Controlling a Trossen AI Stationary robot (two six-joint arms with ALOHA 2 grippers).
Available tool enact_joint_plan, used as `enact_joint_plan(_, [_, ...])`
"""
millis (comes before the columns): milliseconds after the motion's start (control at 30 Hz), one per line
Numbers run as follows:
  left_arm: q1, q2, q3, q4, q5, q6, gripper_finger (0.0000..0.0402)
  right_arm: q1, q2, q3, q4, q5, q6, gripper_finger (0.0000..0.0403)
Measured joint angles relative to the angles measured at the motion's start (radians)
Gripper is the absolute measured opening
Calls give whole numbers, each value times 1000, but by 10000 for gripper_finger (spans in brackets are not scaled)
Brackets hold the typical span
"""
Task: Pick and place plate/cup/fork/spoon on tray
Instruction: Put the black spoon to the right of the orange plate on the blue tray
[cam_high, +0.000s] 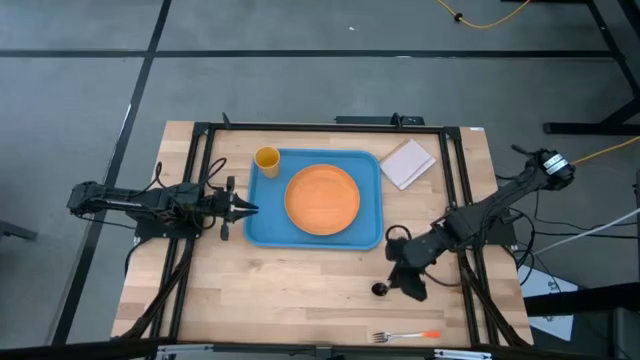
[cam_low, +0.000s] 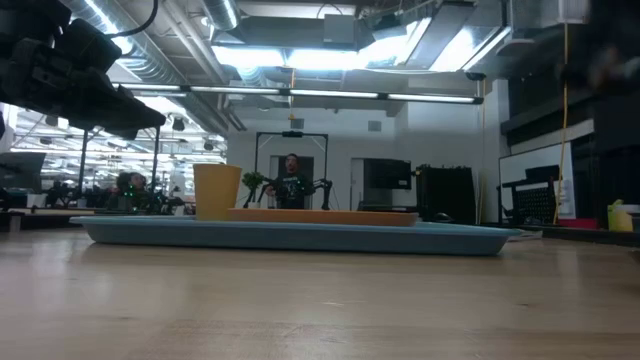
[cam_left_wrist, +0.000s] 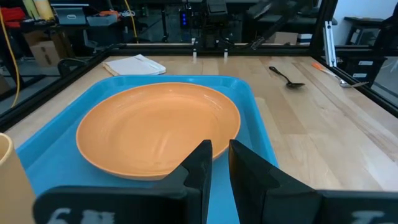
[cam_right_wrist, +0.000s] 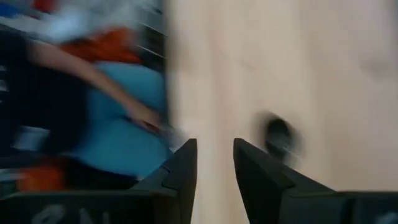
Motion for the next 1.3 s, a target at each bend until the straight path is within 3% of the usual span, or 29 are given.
enact_joint_plan(233, [0, 0, 0, 0, 0, 0, 47, 143, 57, 97, 329, 22, 0, 110])
enact_joint_plan(367, [0, 0, 0, 0, 0, 0, 47, 202, 140, 191, 339, 126, 0, 110])
enact_joint_plan(467, [0, 0, 0, 0, 0, 0, 47, 231, 202, 277, 219, 145, 6, 110])
enact_joint_plan(767, [0, 0, 0, 0, 1, 0, 47, 248, 332, 458, -403, 266, 143, 110])
enact_joint_plan(1300, [0, 0, 0, 0, 0, 0, 47, 245, 467, 377, -588, 292, 68, 110])
